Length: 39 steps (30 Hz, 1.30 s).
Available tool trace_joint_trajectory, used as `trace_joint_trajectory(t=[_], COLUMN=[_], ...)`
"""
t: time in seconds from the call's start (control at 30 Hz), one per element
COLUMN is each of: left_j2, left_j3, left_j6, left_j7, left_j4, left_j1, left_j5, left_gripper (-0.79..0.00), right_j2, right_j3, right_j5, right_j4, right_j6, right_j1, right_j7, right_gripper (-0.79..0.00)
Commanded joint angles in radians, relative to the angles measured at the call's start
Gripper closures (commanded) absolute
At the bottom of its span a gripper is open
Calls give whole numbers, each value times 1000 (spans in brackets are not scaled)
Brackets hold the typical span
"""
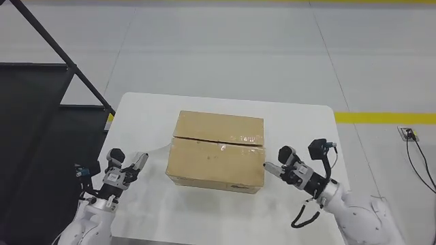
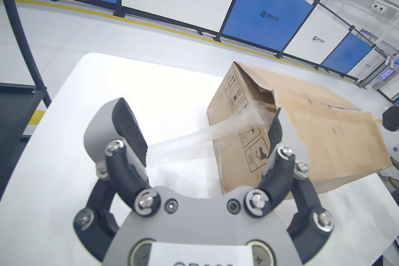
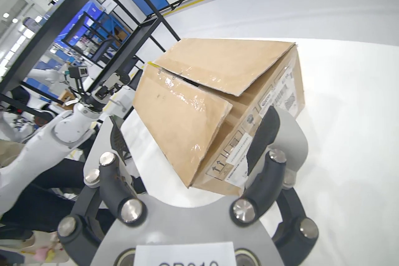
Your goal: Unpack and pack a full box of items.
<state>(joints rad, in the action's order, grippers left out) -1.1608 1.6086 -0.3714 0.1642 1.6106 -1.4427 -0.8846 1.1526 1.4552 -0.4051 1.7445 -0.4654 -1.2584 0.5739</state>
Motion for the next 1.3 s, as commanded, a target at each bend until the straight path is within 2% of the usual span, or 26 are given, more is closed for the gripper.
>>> trace_joint_trajectory(t=[0.0, 0.23, 0.47, 0.6, 0.8, 0.83, 1.03, 1.27], left_j2=[-1, -6, -13, -15, -15, -15, -6, 16], left_j3=[-8, -23, -34, -37, -42, -43, -36, 4], left_j6=[-16, -14, 2, -5, -19, -27, -152, -354], left_j7=[11, 13, 4, -9, -18, -21, -62, -181], left_j4=[-9, -16, -30, -33, -10, -6, 19, 24], left_j1=[10, 26, 41, 49, 58, 58, 46, 16], left_j5=[7, 44, 103, 137, 113, 111, 73, 19], left_gripper=[-785, -785, -785, -785, -785, -785, -785, -785], right_j2=[-1, 3, 2, -7, -33, -39, -98, -172], right_j3=[-11, -74, -107, -87, -41, -39, -73, -142], right_j5=[66, 188, 331, 412, 578, 596, 531, 452], right_j4=[-44, -173, -242, -235, -166, -141, 22, 42], right_j6=[6, -1, -81, -147, -278, -274, -246, -235], right_j1=[50, 163, 218, 213, 154, 143, 60, 39], right_j7=[61, 153, 248, 311, 490, 506, 535, 546], right_gripper=[-785, -785, -785, -785, -785, -785, -785, -785])
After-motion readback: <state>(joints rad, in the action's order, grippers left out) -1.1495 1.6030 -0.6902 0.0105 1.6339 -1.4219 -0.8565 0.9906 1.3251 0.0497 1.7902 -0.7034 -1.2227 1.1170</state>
